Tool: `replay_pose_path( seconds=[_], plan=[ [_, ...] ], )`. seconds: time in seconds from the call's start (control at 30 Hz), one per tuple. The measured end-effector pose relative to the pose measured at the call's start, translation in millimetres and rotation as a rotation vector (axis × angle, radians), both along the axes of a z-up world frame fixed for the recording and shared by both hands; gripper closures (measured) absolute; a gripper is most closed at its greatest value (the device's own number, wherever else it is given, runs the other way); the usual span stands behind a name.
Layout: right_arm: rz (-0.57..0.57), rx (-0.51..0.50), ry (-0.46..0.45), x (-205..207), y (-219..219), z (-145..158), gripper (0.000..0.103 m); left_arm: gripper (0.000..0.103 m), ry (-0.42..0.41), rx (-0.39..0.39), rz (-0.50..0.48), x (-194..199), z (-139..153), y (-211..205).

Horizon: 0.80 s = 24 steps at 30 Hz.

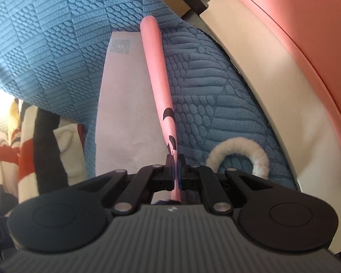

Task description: Organize objects

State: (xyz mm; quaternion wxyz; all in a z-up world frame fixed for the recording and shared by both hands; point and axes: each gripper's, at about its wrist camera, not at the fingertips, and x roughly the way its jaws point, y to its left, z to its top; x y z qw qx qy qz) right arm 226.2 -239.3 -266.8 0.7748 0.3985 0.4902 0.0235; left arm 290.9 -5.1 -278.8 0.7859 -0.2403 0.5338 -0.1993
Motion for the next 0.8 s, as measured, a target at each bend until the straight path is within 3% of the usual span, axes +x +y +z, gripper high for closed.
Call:
replay_pose_path(
  seconds=[0.2, 0.4, 0.5, 0.63, 0.8],
  plan=[
    [-0.003, 0.026, 0.017, 1, -3, 0, 0.097, 0.066, -0.05, 0.12, -0.076, -4, 4, -18],
    [-0.008, 0.047, 0.037, 0, -5, -1, 0.096, 0.071, -0.082, 0.202, -0.072, -6, 5, -25],
    [-0.012, 0.045, 0.035, 0, -5, -1, 0.094, 0.081, -0.086, 0.191, -0.053, -7, 7, -22],
    [-0.02, 0.046, -0.003, 0, -4, 3, 0.089, 0.088, -0.045, 0.117, 0.023, -6, 7, -3],
    [-0.072, 0.143, -0.078, -1, -9, 10, 0.089, 0.093, 0.037, 0.003, 0.163, -2, 1, 31]
  ],
)
